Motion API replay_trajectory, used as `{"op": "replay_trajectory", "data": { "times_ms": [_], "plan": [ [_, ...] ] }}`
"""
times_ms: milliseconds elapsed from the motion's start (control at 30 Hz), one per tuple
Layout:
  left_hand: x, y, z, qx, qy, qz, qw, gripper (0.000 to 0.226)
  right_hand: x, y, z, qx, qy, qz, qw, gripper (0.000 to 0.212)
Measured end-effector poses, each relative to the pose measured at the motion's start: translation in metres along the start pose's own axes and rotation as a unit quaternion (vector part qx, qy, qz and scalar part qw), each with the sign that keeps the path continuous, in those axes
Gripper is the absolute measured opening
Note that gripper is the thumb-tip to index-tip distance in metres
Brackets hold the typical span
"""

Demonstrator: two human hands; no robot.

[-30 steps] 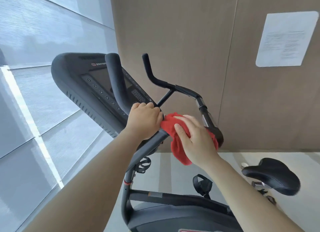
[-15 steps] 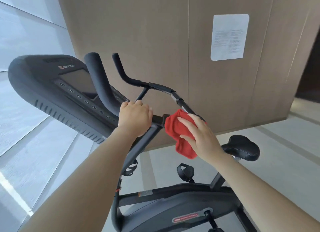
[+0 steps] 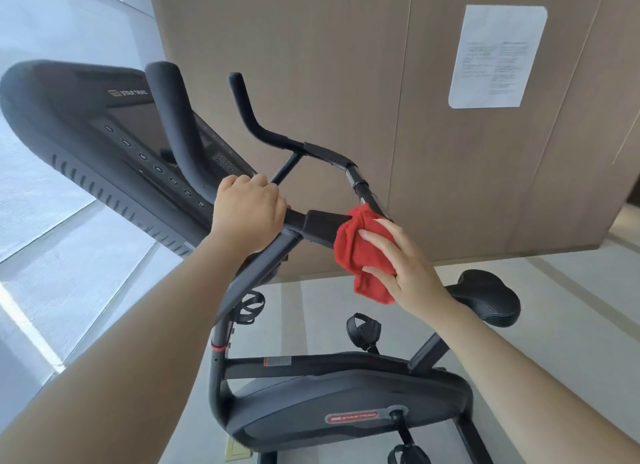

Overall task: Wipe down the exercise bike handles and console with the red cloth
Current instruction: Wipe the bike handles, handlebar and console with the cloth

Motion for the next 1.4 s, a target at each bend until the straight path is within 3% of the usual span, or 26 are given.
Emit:
{"op": "replay_trajectory", "data": {
  "times_ms": [167,333,500,667,867,1000,1133,1233,1400],
  "plan": [
    [-0.001,0.002,-0.008,0.047,0.013,-0.004,0.999,0.043,0.012,0.015,-0.019,0.088,-0.039,0.052,0.994,0.053],
    [0.001,0.003,-0.01,0.061,-0.002,0.01,0.998,0.05,0.015,0.015,-0.038,0.079,0.012,0.083,0.993,0.055],
    [0.0,0.005,-0.01,0.077,-0.006,0.022,0.997,0.05,0.022,0.021,-0.059,-0.01,0.153,0.084,0.985,0.047],
    [-0.001,0.005,-0.011,0.09,-0.005,0.019,0.996,0.051,0.009,0.019,-0.044,-0.124,0.282,0.091,0.947,0.043],
    [-0.003,0.005,-0.009,0.098,0.004,0.019,0.995,0.049,0.011,0.016,-0.033,-0.064,0.232,0.085,0.967,0.049],
    [-0.001,0.005,-0.012,0.096,0.008,0.022,0.995,0.051,0.009,0.03,-0.024,-0.132,0.251,0.08,0.956,0.045],
    [0.002,0.004,-0.013,0.097,0.005,0.019,0.995,0.042,0.014,0.042,-0.01,-0.118,0.257,0.123,0.951,0.034],
    [0.003,0.003,-0.011,0.083,-0.002,0.021,0.996,0.042,0.017,0.058,0.002,-0.119,0.272,0.067,0.953,0.03],
    [0.002,-0.003,-0.002,0.021,0.014,0.008,1.0,0.045,-0.003,0.056,0.02,-0.111,0.149,0.115,0.976,0.034]
  ]
}}
Point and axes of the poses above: each hand's wrist, its own y-axis towards the middle knuckle, its own x-axis out of the back of the hand, z = x × y, the point moved 1 cm from there along y, towards the middle knuckle, and after that the axes turned 15 degrees about -x, right-handed, at the moved point
